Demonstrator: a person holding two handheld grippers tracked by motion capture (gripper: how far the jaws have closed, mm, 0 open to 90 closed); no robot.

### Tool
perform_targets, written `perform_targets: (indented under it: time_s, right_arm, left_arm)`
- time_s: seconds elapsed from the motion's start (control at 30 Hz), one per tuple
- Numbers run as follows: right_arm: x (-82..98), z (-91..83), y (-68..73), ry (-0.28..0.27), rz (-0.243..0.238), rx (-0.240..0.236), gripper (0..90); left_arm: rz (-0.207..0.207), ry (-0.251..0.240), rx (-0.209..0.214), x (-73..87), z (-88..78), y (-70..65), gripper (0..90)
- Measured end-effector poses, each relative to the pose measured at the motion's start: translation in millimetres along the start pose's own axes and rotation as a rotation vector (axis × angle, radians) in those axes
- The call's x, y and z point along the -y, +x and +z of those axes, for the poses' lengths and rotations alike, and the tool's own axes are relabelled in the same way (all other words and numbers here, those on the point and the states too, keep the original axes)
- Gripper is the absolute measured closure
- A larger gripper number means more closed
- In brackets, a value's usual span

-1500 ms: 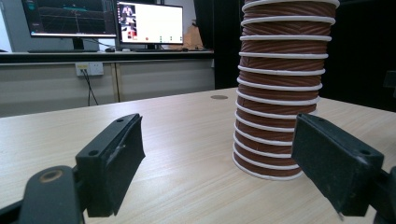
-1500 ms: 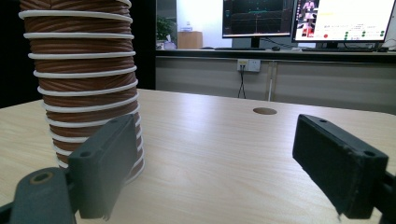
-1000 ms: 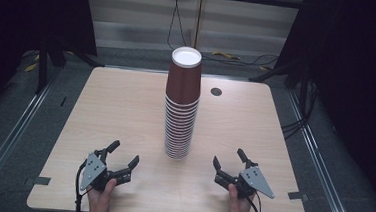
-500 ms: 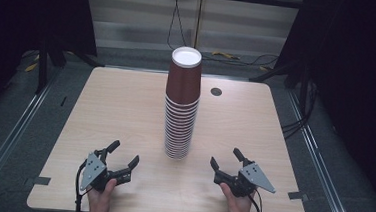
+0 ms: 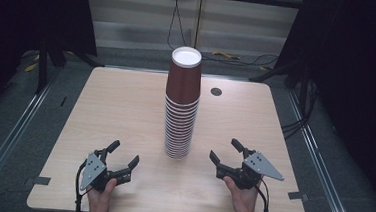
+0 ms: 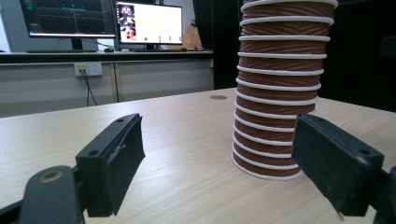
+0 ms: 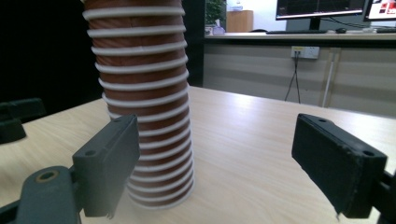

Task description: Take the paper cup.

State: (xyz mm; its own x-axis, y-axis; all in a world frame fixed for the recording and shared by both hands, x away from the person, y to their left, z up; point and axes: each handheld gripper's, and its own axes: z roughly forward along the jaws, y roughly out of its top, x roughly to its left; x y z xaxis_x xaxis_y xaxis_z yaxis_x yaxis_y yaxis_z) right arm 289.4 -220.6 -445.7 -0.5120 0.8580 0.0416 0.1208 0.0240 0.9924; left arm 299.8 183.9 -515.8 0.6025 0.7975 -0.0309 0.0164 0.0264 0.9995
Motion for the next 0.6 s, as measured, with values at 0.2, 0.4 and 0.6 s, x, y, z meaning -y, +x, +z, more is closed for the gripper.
perform_targets:
  time_s: [0.2, 0.4, 0.6]
  right_arm:
    - [-24.0, 0.6, 0.1, -0.012, -0.016, -0.045, 15.7]
    - [-42.3, 2.0, -2.1, -0.036, 0.003, -0.076, 17.5]
    - [-59.3, 6.4, -1.4, -0.025, 0.023, -0.139, 17.2]
  left_arm:
    - [0.001, 0.001, 0.0, 0.0, 0.0, 0.1, 16.9]
    - [0.001, 0.002, 0.0, 0.0, 0.0, 0.1, 16.9]
    - [0.001, 0.001, 0.0, 0.0, 0.0, 0.1, 16.9]
